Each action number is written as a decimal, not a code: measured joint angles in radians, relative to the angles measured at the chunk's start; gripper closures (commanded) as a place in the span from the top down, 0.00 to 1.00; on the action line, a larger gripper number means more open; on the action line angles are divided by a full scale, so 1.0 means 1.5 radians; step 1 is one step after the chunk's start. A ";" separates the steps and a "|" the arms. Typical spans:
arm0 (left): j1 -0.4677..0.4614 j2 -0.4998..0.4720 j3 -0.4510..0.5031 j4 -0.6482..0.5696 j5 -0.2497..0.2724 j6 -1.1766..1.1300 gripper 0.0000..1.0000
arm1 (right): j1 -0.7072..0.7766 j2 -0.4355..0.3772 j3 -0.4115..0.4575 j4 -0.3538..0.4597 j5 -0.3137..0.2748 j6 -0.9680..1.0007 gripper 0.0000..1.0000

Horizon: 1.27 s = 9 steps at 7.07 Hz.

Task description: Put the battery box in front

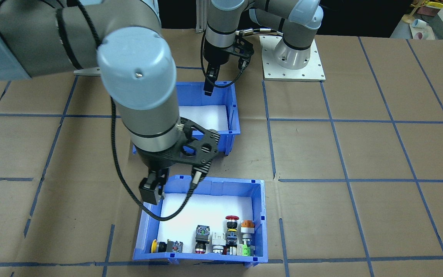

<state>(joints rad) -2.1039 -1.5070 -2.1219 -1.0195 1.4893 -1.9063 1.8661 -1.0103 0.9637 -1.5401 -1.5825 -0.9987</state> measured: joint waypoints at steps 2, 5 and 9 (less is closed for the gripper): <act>-0.029 -0.033 -0.006 0.025 0.000 -0.024 0.96 | 0.049 0.037 -0.014 -0.008 0.004 -0.005 1.00; -0.055 -0.102 -0.015 0.094 0.001 -0.058 0.57 | 0.086 0.066 0.015 -0.016 -0.001 -0.020 1.00; -0.080 -0.133 -0.026 0.169 -0.010 -0.103 0.00 | 0.087 0.074 0.143 -0.180 -0.004 -0.019 1.00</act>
<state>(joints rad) -2.2239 -1.7060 -2.1604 -0.7656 1.4740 -2.0605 1.9971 -0.8998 1.1781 -1.8095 -1.5886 -1.0266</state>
